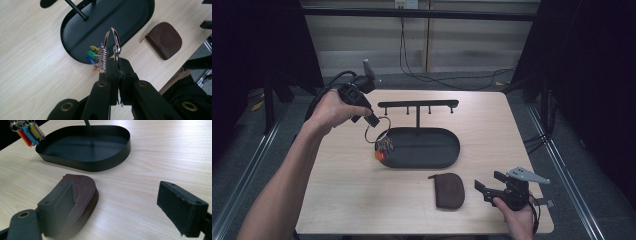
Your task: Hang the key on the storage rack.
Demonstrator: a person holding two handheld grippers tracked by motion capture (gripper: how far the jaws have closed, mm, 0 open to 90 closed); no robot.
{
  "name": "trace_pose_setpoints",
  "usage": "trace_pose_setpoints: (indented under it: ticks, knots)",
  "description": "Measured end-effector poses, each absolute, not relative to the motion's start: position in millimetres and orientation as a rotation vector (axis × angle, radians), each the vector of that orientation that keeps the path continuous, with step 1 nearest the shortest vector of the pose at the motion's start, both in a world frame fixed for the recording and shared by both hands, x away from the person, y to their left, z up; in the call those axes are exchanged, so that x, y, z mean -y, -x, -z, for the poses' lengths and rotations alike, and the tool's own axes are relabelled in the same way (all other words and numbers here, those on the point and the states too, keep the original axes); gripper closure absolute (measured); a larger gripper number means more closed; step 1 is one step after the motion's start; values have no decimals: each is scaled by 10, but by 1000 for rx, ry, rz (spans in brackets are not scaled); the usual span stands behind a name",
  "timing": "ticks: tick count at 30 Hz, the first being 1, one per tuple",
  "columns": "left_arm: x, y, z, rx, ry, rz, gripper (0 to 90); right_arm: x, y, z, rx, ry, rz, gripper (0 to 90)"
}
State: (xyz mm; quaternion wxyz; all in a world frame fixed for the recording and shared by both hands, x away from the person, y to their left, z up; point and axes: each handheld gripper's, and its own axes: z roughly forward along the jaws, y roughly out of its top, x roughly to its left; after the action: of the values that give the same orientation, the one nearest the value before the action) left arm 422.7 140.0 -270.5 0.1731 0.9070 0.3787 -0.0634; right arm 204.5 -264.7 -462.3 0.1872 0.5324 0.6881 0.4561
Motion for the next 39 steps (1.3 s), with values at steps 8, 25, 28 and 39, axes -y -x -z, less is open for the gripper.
trace_pose_setpoints:
  ticks: [8,25,28,39]
  knots:
    - [-1367,-4377,2778,-1083,-2573,183,878,2649,-2045,4624,-1941,-1495,-1283,140]
    - [-1388,-4591,2875,-1134,-2559,109,878,2633,-2035,4625,-1957,-1479,-1281,141]
    - [-1383,-4619,2904,-1133,-2558,103,877,2635,-2035,4624,-1957,-1480,-1280,141]
    - [-1359,-4678,2998,-1140,-2556,93,862,2637,-2027,4625,-1958,-1476,-1282,141]
